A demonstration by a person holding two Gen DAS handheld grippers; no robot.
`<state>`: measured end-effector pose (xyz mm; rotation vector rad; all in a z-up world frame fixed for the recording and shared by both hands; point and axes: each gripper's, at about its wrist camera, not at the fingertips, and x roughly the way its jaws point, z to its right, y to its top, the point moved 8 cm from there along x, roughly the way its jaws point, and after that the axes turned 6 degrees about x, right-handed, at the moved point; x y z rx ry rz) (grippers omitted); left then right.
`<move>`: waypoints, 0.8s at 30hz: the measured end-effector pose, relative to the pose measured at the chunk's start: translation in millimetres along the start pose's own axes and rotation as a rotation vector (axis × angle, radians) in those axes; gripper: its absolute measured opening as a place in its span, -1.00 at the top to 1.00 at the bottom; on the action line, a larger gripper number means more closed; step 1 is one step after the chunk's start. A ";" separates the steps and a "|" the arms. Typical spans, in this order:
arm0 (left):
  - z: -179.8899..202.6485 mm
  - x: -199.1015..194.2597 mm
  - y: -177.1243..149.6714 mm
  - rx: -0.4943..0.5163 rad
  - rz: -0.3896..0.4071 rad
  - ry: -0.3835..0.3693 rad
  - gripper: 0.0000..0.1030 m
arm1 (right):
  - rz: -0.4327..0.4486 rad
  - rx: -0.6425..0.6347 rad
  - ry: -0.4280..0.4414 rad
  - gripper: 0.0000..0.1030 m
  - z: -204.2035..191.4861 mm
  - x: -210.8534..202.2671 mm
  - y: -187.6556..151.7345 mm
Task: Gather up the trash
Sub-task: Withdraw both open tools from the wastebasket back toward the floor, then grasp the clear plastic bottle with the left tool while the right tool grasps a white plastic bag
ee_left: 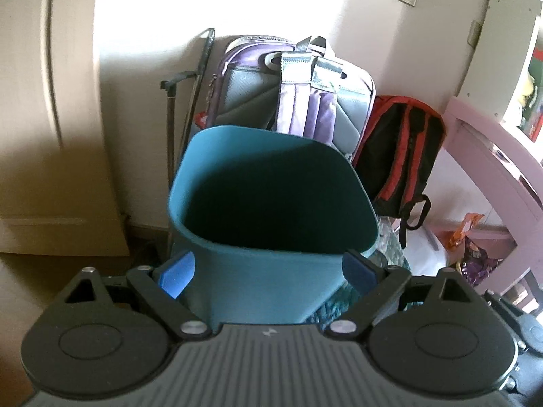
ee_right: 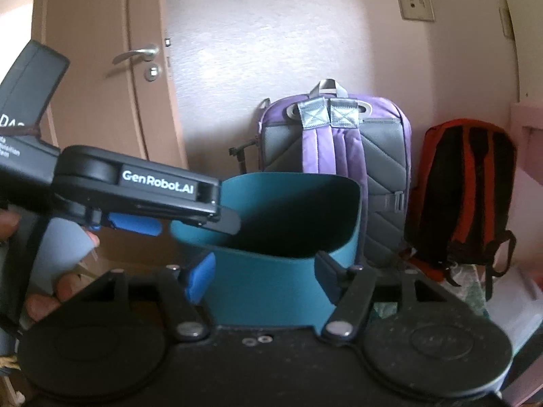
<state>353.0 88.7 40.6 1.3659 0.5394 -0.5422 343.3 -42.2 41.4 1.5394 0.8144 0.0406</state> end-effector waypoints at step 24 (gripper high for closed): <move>-31.4 62.1 -234.2 -0.019 -0.283 0.115 -0.90 | -0.280 -0.063 0.007 -0.99 12.3 -3.2 -196.7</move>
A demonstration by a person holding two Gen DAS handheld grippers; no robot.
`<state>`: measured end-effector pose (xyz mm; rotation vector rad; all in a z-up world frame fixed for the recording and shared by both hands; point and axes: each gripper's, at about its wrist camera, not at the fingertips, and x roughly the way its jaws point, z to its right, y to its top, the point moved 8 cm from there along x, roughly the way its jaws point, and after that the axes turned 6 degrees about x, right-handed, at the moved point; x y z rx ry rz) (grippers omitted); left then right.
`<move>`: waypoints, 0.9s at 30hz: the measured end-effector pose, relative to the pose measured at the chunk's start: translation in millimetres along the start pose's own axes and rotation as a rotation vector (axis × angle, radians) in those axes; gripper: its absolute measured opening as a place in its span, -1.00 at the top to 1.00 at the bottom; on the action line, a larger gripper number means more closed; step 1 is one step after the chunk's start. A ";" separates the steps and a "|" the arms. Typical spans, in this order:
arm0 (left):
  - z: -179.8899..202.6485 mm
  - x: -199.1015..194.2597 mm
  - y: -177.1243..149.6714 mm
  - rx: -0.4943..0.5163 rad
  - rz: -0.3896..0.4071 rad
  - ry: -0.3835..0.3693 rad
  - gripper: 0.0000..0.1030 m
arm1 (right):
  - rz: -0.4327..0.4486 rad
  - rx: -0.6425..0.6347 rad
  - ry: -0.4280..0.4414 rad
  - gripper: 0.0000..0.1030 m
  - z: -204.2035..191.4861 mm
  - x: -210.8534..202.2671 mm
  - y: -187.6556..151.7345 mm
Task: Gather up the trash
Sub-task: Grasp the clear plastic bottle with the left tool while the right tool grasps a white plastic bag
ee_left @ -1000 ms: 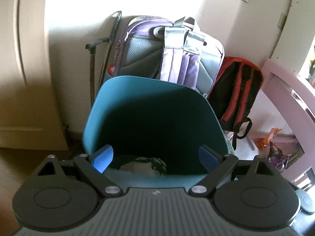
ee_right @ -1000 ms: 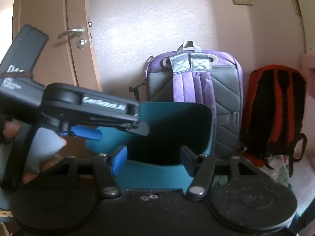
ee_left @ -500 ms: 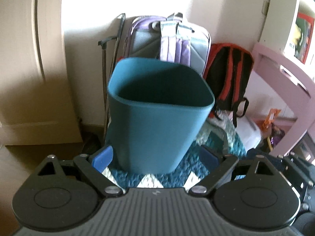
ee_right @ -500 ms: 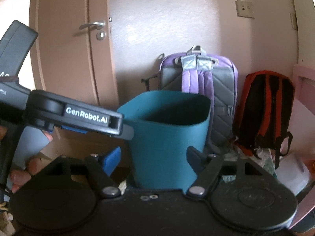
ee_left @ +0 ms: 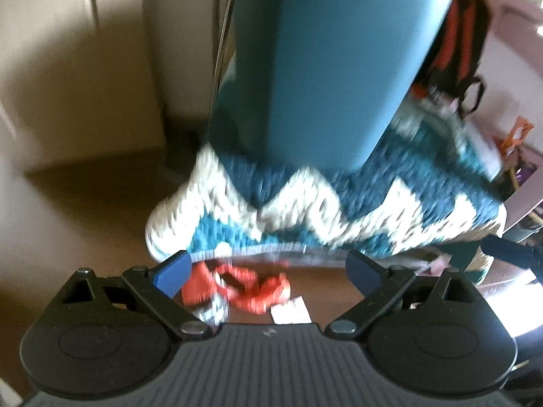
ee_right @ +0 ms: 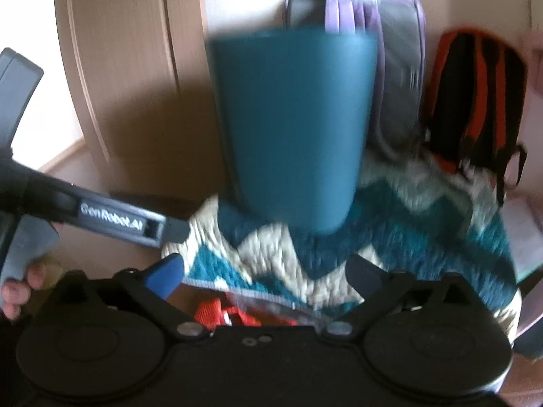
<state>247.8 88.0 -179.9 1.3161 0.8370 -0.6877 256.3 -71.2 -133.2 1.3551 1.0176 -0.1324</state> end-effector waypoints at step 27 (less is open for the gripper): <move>-17.3 325.8 -190.9 -0.325 -0.672 0.077 -0.89 | -0.736 0.149 -0.030 -0.80 49.7 237.6 -277.6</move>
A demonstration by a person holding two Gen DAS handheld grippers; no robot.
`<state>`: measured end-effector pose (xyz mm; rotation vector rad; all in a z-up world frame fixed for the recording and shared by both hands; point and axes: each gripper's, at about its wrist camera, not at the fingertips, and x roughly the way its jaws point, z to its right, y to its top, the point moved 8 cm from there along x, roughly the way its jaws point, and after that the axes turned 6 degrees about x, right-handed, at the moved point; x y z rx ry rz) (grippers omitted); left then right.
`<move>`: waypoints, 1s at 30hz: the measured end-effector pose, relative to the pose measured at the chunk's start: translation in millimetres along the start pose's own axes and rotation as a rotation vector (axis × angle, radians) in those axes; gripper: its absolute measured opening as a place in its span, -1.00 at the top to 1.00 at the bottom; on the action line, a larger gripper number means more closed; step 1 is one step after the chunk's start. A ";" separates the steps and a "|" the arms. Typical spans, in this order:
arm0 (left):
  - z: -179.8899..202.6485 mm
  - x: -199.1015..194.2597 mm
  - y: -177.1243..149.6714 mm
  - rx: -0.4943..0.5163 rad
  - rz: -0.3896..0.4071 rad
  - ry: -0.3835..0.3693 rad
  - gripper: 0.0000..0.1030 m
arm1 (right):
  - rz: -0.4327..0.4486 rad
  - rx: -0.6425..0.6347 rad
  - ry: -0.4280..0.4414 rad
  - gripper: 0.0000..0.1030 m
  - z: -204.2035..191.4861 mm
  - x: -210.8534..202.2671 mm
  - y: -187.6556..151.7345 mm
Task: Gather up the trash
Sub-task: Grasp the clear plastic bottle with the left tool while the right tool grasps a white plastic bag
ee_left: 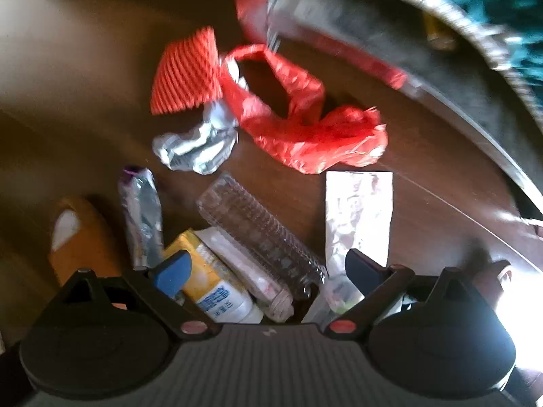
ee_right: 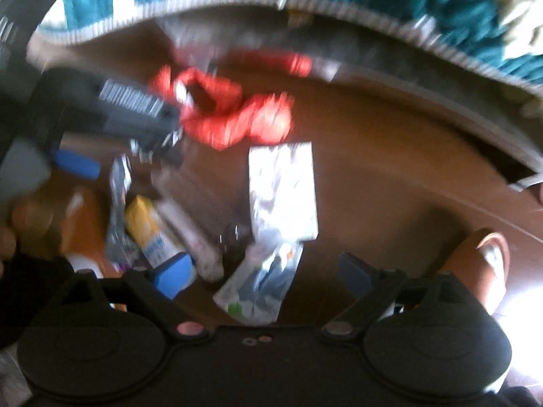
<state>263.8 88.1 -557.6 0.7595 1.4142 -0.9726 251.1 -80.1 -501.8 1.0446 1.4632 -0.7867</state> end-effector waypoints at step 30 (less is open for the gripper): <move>29.3 119.8 15.4 0.087 -0.161 0.049 -0.15 | -0.263 0.138 0.053 -0.11 9.0 128.2 -25.5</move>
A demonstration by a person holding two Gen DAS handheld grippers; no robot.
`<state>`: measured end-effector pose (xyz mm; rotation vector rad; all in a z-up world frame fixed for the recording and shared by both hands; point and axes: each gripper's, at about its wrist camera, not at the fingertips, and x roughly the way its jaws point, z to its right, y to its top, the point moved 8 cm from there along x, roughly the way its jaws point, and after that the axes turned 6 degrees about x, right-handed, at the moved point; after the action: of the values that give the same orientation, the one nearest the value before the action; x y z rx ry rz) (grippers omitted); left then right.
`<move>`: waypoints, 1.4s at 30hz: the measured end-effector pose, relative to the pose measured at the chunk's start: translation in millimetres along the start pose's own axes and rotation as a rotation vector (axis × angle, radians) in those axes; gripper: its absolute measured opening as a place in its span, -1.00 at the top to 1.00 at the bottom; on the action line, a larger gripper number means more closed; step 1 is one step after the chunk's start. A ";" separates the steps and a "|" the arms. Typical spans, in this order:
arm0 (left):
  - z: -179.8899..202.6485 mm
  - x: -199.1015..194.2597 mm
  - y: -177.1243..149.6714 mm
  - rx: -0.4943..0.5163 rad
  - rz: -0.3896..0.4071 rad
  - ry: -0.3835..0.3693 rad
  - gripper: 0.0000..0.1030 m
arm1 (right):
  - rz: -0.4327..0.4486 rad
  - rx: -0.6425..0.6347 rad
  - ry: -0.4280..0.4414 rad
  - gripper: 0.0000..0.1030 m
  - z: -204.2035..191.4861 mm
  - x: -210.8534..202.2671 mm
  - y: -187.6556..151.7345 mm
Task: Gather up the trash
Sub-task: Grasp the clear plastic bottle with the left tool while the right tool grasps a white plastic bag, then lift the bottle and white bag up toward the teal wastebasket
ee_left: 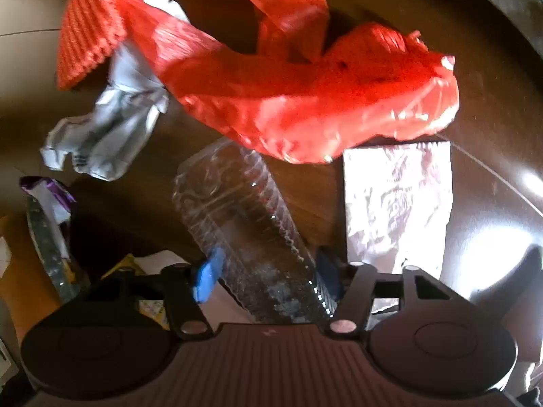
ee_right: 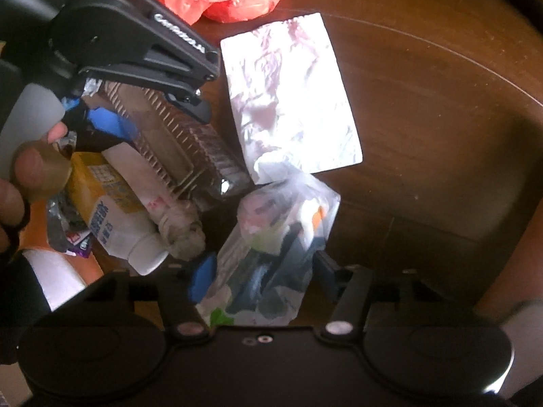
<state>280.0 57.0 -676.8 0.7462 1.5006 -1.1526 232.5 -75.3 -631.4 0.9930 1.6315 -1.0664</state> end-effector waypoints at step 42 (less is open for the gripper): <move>-6.8 -308.8 -130.5 0.156 0.563 -0.137 0.05 | 0.588 -0.073 -0.125 0.96 -31.8 -289.7 -68.5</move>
<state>238.2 54.5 -344.1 1.0883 0.9994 -0.8703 233.7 -105.5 -333.5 1.2277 1.1569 -0.6478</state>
